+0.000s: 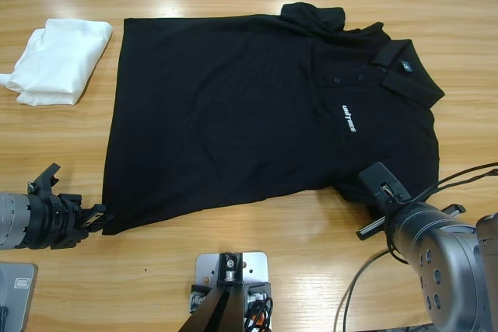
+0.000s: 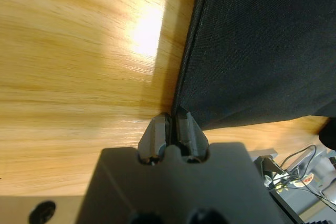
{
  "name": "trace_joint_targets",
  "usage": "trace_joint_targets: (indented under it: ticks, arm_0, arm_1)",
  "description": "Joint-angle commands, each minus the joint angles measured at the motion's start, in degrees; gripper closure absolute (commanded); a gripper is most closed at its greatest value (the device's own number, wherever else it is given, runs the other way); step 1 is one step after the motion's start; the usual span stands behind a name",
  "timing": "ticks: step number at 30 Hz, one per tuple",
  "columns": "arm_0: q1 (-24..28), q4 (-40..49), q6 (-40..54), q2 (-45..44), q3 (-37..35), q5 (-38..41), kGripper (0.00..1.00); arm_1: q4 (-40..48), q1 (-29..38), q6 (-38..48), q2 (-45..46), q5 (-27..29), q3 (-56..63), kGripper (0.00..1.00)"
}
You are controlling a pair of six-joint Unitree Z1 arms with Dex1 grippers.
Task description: Fold clothes
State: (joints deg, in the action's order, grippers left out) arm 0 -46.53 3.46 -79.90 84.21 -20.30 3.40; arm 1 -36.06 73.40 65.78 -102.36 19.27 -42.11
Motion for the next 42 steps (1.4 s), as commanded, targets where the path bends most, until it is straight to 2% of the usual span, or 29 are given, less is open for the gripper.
trace_joint_targets:
  ticks: [1,8,12,15,18,24,28,33,37,42]
  arm_0:
    - [-0.58,0.78,-0.23,-0.10,1.07,-0.50,1.000]
    - [-0.58,0.94,-0.17,-0.50,1.19,-0.59,1.000]
    - [-0.58,1.66,-0.35,-1.75,1.39,-0.62,1.000]
    - [-0.58,4.65,-1.47,-5.93,0.93,-1.38,1.000]
    - [-0.39,7.88,-1.95,-8.99,0.05,-2.10,1.000]
    - [-0.32,8.18,-2.18,-8.18,-0.11,-2.52,1.000]
    - [0.26,8.23,-2.11,-8.01,-0.78,-2.52,1.000]
    - [11.15,8.23,1.76,-9.71,-2.67,-0.99,1.000]
    - [19.74,8.62,7.30,-8.25,-9.07,1.34,1.000]
    - [22.98,8.58,9.06,-1.22,-17.34,2.15,1.000]
  arm_1:
    - [-8.67,-0.92,-6.54,6.72,-4.13,-1.77,1.000]
    - [-22.89,-8.76,-17.67,12.92,-6.12,-10.56,1.000]
    - [-23.62,-10.75,-22.68,12.31,-8.88,-11.23,1.000]
    - [-24.23,-11.49,-26.00,11.59,-11.94,-11.86,1.000]
    - [-24.55,-11.68,-26.79,12.40,-12.52,-11.96,1.000]
    - [-24.67,-12.49,-29.89,12.22,-13.78,-12.39,1.000]
    - [-25.04,-16.80,-34.16,12.71,-12.89,-14.04,1.000]
    - [-27.08,-27.61,-44.28,13.15,-11.34,-19.68,1.000]
    - [-28.10,-35.46,-51.76,12.10,-10.85,-25.67,1.000]
    - [-26.76,-41.83,-59.74,5.75,-10.04,-30.67,1.000]
